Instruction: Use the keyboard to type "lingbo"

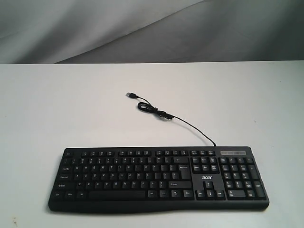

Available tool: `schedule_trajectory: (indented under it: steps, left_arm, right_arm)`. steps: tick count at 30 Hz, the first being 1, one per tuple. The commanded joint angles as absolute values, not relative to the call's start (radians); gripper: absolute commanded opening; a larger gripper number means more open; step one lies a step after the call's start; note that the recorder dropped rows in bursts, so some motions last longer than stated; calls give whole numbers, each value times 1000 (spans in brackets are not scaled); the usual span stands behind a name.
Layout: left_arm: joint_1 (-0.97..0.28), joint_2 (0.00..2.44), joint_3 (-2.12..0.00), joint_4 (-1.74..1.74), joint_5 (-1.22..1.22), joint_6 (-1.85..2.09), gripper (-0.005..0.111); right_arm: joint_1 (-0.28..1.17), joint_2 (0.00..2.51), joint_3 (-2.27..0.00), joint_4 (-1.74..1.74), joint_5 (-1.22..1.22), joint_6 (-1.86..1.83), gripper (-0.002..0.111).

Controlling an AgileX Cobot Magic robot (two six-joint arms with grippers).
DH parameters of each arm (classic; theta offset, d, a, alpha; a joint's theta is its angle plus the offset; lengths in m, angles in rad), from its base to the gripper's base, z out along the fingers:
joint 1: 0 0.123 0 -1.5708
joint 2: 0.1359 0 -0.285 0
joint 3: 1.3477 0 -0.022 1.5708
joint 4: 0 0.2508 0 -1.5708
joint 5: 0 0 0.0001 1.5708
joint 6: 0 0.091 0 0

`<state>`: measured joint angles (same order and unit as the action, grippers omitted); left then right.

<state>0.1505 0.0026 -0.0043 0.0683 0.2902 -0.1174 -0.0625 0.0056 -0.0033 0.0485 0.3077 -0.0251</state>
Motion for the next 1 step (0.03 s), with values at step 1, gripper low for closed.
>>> schedule_trajectory:
  steps: [1]
  left_arm:
    - [152, 0, 0, 60, 286, -121, 1]
  right_arm:
    - [-69, 0, 0, 38, 302, -28, 0]
